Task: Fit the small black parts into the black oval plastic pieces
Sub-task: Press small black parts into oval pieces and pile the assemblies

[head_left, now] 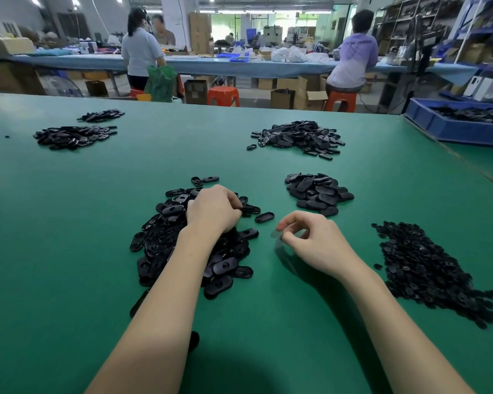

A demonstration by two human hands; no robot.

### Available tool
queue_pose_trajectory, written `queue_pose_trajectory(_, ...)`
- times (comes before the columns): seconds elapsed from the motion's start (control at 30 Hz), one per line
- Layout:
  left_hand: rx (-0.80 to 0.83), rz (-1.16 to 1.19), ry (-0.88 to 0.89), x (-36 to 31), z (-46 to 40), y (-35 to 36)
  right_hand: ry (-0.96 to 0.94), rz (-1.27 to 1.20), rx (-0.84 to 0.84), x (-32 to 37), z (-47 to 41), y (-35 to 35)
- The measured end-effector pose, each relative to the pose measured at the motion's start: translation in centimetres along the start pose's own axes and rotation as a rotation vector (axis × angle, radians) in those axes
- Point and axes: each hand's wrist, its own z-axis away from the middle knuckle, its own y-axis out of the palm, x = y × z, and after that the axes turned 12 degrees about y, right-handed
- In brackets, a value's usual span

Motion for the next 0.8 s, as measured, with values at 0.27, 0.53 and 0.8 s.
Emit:
queue_pose_trajectory(0.27, 0.163, 0.464, 0.328, -4.7, 1.1, 0.5, 0.085, -0.34, -0.047, -0.5, 0.2, -3.5)
queue_pose_trajectory(0.53, 0.102, 0.623, 0.388, -8.8, 2.9, 4.4, 0.216, -0.317, 0.027, -2.5, 0.9, -8.3)
queue_pose_trajectory(0.8, 0.168, 0.846, 0.204, -9.9, 4.0, 7.4, 0.344, 0.085, 0.052, -4.3, 1.5, -11.4)
